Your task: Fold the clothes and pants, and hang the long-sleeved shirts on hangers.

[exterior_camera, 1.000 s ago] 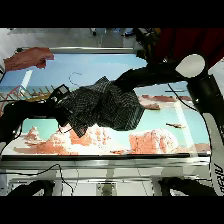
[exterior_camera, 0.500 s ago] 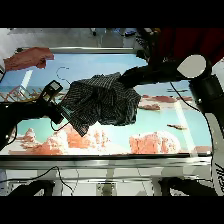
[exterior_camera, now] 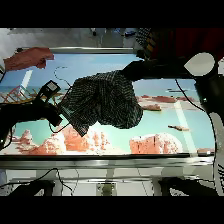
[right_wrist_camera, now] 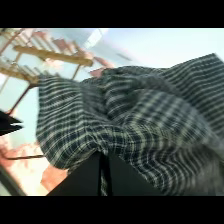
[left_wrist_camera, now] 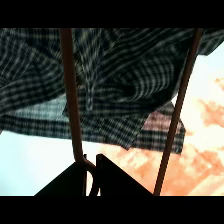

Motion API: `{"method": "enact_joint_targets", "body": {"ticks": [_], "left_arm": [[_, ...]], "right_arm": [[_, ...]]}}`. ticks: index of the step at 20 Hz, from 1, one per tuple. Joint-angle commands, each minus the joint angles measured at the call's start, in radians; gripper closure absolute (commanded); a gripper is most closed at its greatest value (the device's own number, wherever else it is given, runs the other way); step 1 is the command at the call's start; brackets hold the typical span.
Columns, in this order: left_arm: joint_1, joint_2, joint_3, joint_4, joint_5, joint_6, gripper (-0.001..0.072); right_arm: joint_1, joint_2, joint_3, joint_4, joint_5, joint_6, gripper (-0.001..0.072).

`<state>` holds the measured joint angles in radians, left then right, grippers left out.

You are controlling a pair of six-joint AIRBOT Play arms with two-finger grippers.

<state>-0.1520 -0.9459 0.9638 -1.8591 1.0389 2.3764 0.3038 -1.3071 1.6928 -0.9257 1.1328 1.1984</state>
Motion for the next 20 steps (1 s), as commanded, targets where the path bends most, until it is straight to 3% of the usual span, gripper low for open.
{"method": "enact_joint_targets", "body": {"ticks": [1,8,9,11,12,16,20], "left_arm": [[-0.020,-0.025,0.000,-0.114,-0.080,0.033,0.0659],[-0.045,-0.037,0.000,-0.289,-0.145,0.193,0.0660],[-0.043,-0.035,0.000,-0.288,-0.145,0.206,0.0660],[-0.037,-0.032,0.000,-0.288,-0.142,0.238,0.0660],[-0.033,-0.030,0.000,-0.289,-0.138,0.262,0.0660],[-0.030,-0.027,0.000,-0.290,-0.133,0.353,0.0660],[-0.030,-0.027,0.000,-0.345,-0.081,0.468,0.0660]], "right_arm": [[0.080,0.001,-0.001,0.036,0.060,-0.015,0.0662],[0.187,-0.027,-0.001,-0.168,0.057,0.011,0.0657],[0.187,-0.025,0.000,-0.209,0.059,-0.021,0.0577],[0.186,-0.016,0.000,-0.273,0.073,-0.151,0.0262],[0.181,-0.006,0.000,-0.295,0.077,-0.248,0.0164],[0.097,0.059,0.000,-0.322,0.053,-0.518,0.0169],[-0.008,0.071,0.000,-0.290,0.079,-0.890,0.0168]]}}
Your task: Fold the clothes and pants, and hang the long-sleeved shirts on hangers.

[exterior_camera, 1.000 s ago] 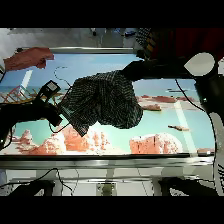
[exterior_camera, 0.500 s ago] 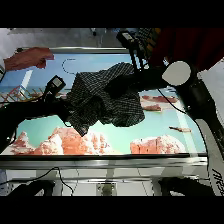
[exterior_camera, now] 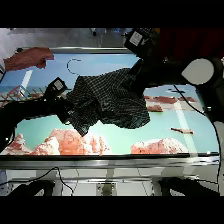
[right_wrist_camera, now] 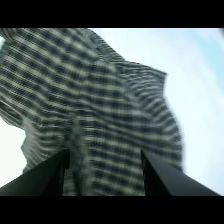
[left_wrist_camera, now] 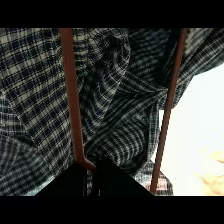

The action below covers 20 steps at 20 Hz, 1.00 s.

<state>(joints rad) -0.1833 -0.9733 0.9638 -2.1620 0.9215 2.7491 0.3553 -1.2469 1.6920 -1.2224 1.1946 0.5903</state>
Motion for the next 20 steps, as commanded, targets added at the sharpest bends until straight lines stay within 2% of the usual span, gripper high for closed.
{"method": "enact_joint_targets", "body": {"ticks": [1,5,10,14,16,18,20], "left_arm": [[0.000,0.001,0.000,-0.058,0.050,0.124,0.0660],[-0.004,0.000,0.000,-0.077,0.075,0.166,0.0660],[-0.016,0.000,0.000,-0.084,0.115,0.177,0.0660],[-0.035,0.000,0.000,-0.111,0.108,0.218,0.0659],[-0.035,0.000,0.000,-0.113,0.107,0.218,0.0659],[-0.035,0.000,0.000,-0.113,0.106,0.218,0.0659],[-0.035,0.000,0.000,-0.114,0.095,0.218,0.0659]], "right_arm": [[-0.070,0.002,0.000,0.026,0.040,-0.326,0.0169],[-0.074,-0.056,0.000,0.112,0.136,-0.343,0.0169],[-0.056,-0.114,0.000,0.158,0.101,-0.350,0.0191],[-0.011,-0.152,0.000,0.205,0.169,-0.349,0.0201],[0.013,-0.167,0.000,0.202,0.189,-0.349,0.0368],[0.026,-0.168,0.000,0.199,0.194,-0.347,0.0668],[0.027,-0.168,0.000,0.194,0.196,-0.329,0.0663]]}}
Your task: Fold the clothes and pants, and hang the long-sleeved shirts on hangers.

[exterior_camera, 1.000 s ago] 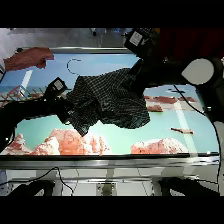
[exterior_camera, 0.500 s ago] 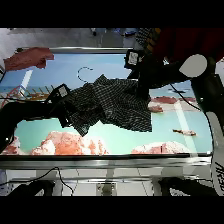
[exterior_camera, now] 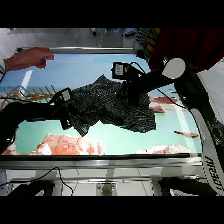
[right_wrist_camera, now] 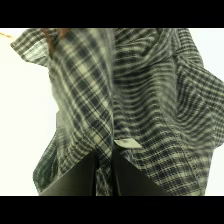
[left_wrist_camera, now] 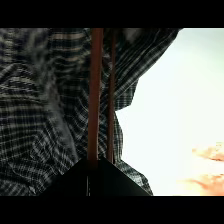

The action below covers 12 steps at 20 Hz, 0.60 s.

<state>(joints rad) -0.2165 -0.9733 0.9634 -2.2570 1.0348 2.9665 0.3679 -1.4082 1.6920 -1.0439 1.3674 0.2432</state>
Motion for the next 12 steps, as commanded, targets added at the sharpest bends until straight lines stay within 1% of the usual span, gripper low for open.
{"method": "enact_joint_targets", "body": {"ticks": [1,5,6,7,8,9,10,11,12], "left_arm": [[-0.002,0.000,0.000,-0.020,-0.030,0.000,0.0659],[-0.002,0.000,0.000,-0.024,-0.051,-0.002,0.0655],[0.001,0.001,0.000,-0.009,-0.051,-0.014,0.0644],[0.008,0.004,0.000,0.005,-0.051,-0.048,0.0621],[0.024,0.014,0.000,0.001,-0.051,-0.103,0.0494],[0.040,0.029,0.000,-0.002,-0.051,-0.163,0.0387],[0.064,0.050,0.000,-0.003,-0.050,-0.227,0.0316],[0.089,0.072,0.000,-0.003,-0.050,-0.262,0.0262],[0.118,0.095,0.000,-0.004,-0.049,-0.272,0.0259]], "right_arm": [[0.014,-0.007,0.000,0.015,0.023,0.030,0.0665],[0.014,-0.006,0.000,-0.006,-0.007,0.056,0.0666],[0.012,-0.006,0.000,-0.026,-0.025,0.068,0.0666],[0.006,-0.006,0.000,-0.039,-0.039,0.082,0.0666],[-0.005,-0.004,0.000,-0.037,-0.048,0.091,0.0666],[-0.023,0.000,0.001,-0.034,-0.059,0.109,0.0666],[-0.044,0.007,0.002,-0.026,-0.067,0.120,0.0666],[-0.068,0.016,0.003,-0.013,-0.070,0.124,0.0666],[-0.090,0.023,0.008,0.005,-0.068,0.126,0.0666]]}}
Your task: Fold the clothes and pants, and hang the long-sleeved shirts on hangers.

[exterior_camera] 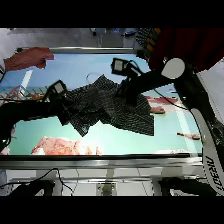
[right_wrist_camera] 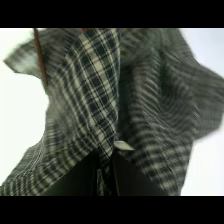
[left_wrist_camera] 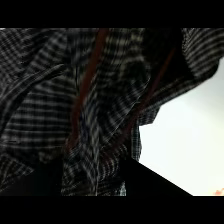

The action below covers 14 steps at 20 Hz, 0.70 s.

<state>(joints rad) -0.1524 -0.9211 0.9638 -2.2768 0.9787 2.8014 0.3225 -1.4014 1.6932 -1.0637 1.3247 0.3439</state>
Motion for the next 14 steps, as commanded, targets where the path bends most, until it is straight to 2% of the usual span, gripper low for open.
{"method": "enact_joint_targets", "body": {"ticks": [1,3,5,7,9,11,13,14], "left_arm": [[0.086,0.062,0.000,0.014,0.007,-0.112,0.0259],[0.166,0.092,-0.001,-0.003,0.038,-0.113,0.0211],[0.242,0.098,-0.003,-0.009,0.113,-0.113,0.0211],[0.282,0.079,-0.031,-0.075,0.204,-0.052,0.0211],[0.275,0.050,-0.084,-0.158,0.215,0.042,0.0211],[0.249,-0.008,-0.142,-0.269,0.214,0.182,0.0210],[0.201,-0.093,-0.154,-0.298,0.204,0.184,0.0158],[0.174,-0.137,-0.153,-0.299,0.201,0.184,0.0158]], "right_arm": [[-0.069,0.022,0.016,0.042,-0.024,0.035,0.0666],[-0.106,0.027,0.033,0.060,-0.018,0.041,0.0666],[-0.132,0.028,0.051,0.086,-0.006,0.051,0.0666],[-0.144,0.028,0.066,0.117,-0.005,0.064,0.0666],[-0.144,0.028,0.082,0.146,0.003,0.077,0.0666],[-0.144,0.028,0.098,0.196,0.010,0.087,0.0666],[-0.144,0.028,0.115,0.232,0.024,0.087,0.0666],[-0.144,0.028,0.122,0.235,0.029,0.088,0.0666]]}}
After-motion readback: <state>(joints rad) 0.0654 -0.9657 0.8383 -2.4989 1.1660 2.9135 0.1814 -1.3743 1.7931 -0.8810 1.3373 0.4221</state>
